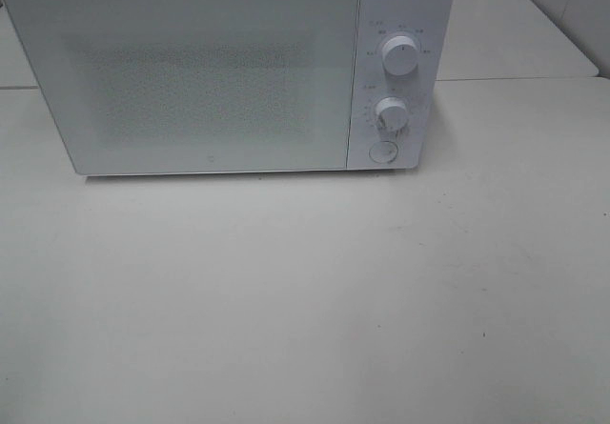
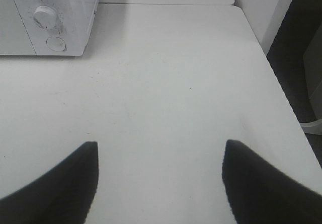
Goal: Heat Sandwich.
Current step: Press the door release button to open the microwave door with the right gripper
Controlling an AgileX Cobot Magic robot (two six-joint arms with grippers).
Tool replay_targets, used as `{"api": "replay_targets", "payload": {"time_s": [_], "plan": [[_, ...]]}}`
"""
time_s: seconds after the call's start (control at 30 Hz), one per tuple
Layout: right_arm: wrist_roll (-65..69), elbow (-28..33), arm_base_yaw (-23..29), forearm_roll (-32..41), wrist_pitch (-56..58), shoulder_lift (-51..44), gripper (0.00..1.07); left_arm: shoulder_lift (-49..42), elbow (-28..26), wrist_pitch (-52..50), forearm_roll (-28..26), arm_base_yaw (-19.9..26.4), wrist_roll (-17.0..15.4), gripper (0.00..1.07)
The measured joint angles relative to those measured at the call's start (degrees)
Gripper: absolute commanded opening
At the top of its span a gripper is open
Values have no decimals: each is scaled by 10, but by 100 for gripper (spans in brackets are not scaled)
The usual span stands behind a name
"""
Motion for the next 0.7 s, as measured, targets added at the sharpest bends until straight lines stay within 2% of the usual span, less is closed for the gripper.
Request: {"api": "replay_targets", "payload": {"time_s": [0.5, 0.7], "plan": [[0, -7, 0, 0, -23, 9, 69, 0, 0, 0, 0, 0, 0, 68], [0, -9, 0, -1, -154, 99, 69, 0, 0, 0, 0, 0, 0, 68]]}}
